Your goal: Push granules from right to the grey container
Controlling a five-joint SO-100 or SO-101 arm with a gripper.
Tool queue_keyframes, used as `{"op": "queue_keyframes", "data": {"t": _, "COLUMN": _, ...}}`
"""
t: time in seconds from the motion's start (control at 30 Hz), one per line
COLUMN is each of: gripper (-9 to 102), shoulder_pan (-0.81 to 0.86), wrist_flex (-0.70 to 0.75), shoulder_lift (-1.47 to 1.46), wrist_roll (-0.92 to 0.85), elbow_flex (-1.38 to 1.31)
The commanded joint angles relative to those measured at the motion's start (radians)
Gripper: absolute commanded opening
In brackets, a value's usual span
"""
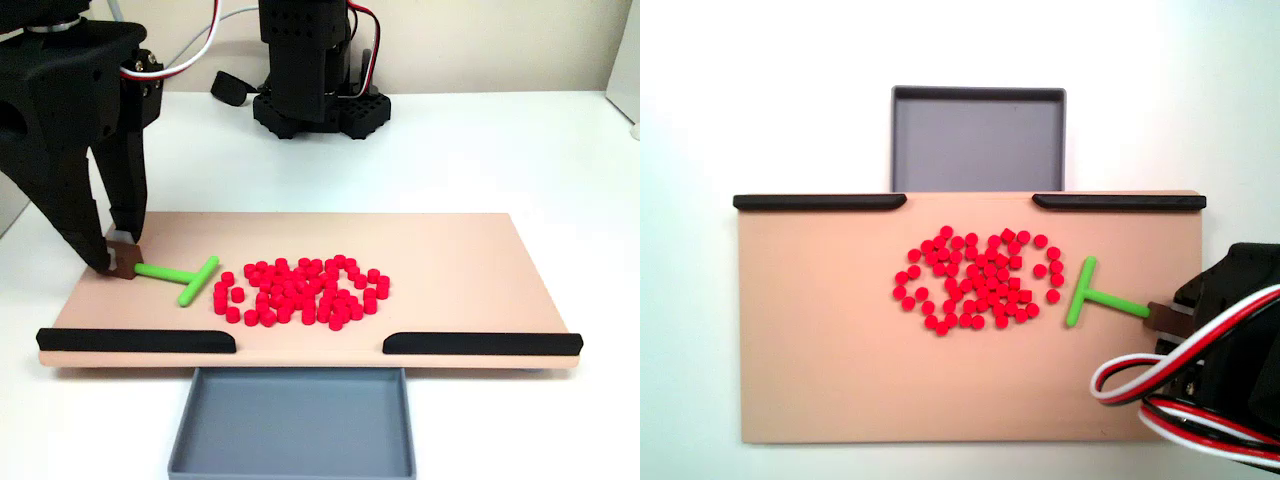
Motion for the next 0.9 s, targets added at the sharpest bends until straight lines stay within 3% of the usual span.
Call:
{"op": "queue_keyframes", "data": {"t": 0.0, "gripper": 0, "shoulder_pan": -0.005, "wrist_flex": -0.003, "shoulder_lift": 0.005, "wrist_roll": -0.420, "elbow_flex": -0.040}}
{"op": "queue_keyframes", "data": {"t": 0.87, "gripper": 0, "shoulder_pan": -0.020, "wrist_flex": 0.002, "shoulder_lift": -0.035, "wrist_roll": -0.428, "elbow_flex": -0.078}}
